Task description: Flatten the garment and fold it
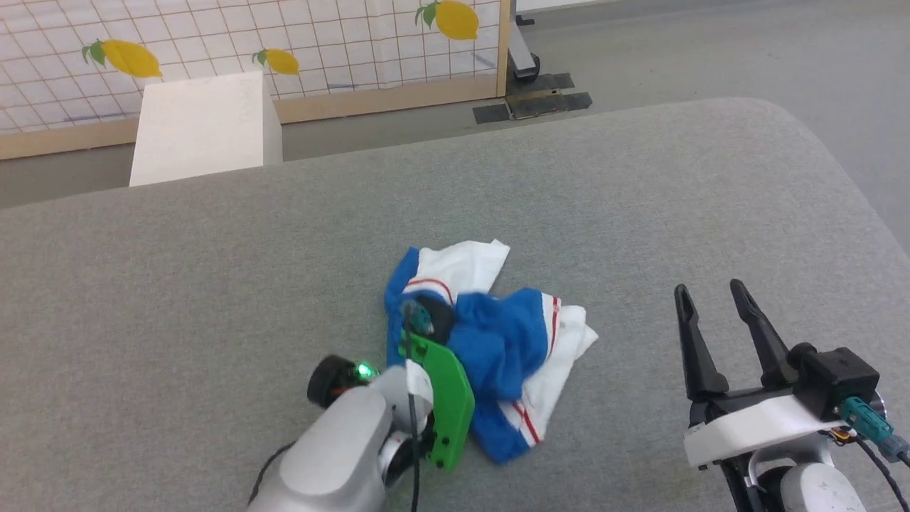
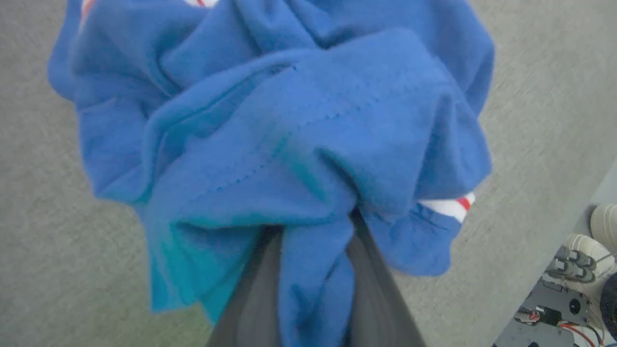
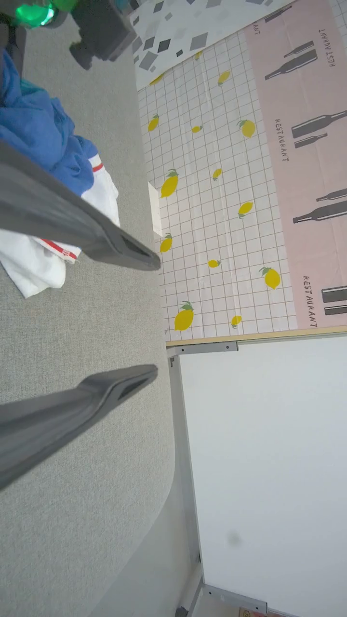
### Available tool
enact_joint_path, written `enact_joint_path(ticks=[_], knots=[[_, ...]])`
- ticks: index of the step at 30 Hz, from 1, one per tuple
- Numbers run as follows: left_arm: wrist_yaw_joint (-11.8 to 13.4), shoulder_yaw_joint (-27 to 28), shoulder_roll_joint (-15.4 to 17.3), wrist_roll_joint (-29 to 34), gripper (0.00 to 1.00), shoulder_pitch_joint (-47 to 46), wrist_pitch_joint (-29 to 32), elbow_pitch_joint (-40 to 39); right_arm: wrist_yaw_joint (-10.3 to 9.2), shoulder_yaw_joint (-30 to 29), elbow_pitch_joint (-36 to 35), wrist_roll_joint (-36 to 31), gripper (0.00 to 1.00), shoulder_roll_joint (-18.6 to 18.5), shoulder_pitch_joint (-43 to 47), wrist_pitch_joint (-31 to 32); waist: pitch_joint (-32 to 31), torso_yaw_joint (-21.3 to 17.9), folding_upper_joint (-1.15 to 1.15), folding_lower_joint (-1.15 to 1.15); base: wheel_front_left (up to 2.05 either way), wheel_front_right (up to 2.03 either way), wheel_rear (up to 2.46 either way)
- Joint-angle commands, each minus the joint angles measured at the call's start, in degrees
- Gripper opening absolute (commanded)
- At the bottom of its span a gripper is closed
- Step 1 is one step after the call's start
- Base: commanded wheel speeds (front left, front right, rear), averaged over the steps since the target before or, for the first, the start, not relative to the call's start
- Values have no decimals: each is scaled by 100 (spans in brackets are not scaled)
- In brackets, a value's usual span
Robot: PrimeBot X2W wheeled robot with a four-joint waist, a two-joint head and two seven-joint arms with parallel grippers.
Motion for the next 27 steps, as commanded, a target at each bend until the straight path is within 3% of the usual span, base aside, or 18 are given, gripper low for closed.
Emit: enact_joint_path(ticks=[1, 4, 5, 6, 11, 19, 24, 27], knots=[[-50, -84, 9, -63, 0, 95, 256, 108, -9, 11, 17, 18, 100, 1, 48, 32, 15, 57, 0, 0, 0, 0, 0], [-81, -112, 25, -170, 0, 98, 445, 110, -9, 21, 25, 17, 100, 1, 50, 44, 37, 142, 0, 0, 0, 0, 0], [-75, -58, 40, -183, 46, 68, 285, 5, -9, 26, 23, 16, 100, 1, 45, 47, 46, 174, 0, 0, 0, 0, 0], [-36, 9, 53, -180, 100, 45, 89, -99, -9, 27, 23, 14, 100, 1, 41, 50, 51, 203, 0, 0, 0, 0, 0], [241, 564, 150, -208, 100, 84, -1392, -876, -9, 9, -3, 5, 100, 1, 2, 46, 57, 383, 0, 0, 0, 0, 0], [814, 1338, 699, -21, 100, 875, -3223, -2167, -9, -61, 0, -14, 100, 1, 15, 45, 22, 727, 0, 0, 0, 0, 0], [1188, 1813, 947, 108, 100, 1586, -3773, -2628, -9, -172, 122, -126, 100, 1, -31, 337, 140, 959, 0, 0, 0, 0, 0], [1325, 2142, 929, 178, 100, 1975, -3854, -2916, -9, -224, 347, -150, 100, 1, -119, 915, 252, 1103, 0, 0, 0, 0, 0]])
